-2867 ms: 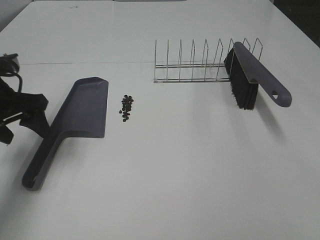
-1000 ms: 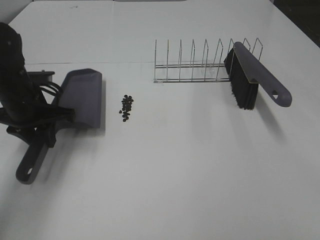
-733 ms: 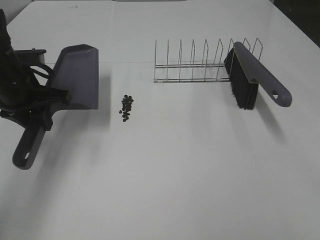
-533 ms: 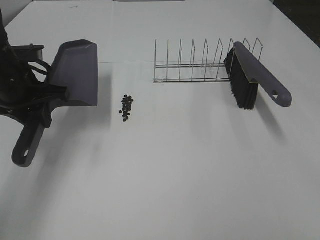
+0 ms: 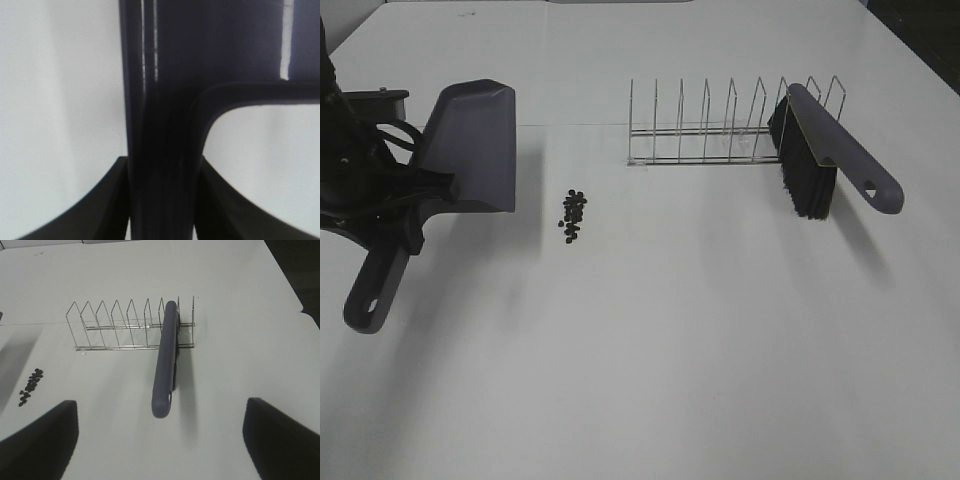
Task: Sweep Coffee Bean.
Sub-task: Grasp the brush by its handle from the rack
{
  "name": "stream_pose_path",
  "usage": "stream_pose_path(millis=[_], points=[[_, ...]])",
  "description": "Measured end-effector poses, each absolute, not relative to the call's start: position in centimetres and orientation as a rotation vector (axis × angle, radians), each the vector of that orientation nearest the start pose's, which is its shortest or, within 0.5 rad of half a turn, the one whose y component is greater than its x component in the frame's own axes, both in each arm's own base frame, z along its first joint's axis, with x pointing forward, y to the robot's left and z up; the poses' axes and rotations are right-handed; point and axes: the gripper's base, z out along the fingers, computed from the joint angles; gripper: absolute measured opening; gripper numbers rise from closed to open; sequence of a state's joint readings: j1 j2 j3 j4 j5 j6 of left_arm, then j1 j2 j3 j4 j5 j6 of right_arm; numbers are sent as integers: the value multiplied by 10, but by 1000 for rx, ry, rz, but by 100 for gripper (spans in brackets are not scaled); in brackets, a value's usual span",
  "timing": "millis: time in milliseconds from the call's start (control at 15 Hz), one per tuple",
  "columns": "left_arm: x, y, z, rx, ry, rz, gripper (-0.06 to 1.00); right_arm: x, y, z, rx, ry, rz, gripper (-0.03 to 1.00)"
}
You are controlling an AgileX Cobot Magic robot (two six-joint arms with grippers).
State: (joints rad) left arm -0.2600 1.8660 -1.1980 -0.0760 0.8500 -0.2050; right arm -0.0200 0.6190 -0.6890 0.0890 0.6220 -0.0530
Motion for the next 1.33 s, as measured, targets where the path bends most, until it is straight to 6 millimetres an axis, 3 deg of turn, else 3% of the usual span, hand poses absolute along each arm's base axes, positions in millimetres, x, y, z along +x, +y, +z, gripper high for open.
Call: stream_pose_path(millis=[200, 600, 733, 800, 867, 1133, 1333], points=[[340, -96, 173, 17, 3014, -137, 32, 181, 1, 361, -20, 2109, 42, 76], [340, -96, 173, 46, 3013, -135, 32, 319, 0, 356, -20, 2247, 70, 76], [340, -96, 173, 46, 3013, -135, 32, 361, -1, 344, -29, 2278, 67, 74], [341, -96, 173, 47, 3013, -134, 32, 400, 0, 319, -32, 2376, 83, 68], [341, -96, 173, 47, 3013, -134, 32, 407, 0, 314, -32, 2398, 88, 67], [341, -96, 173, 48, 3013, -134, 32, 462, 0, 261, -51, 2600, 118, 64], [341, -96, 173, 48, 3013, -134, 32, 487, 0, 235, -61, 2663, 127, 64]])
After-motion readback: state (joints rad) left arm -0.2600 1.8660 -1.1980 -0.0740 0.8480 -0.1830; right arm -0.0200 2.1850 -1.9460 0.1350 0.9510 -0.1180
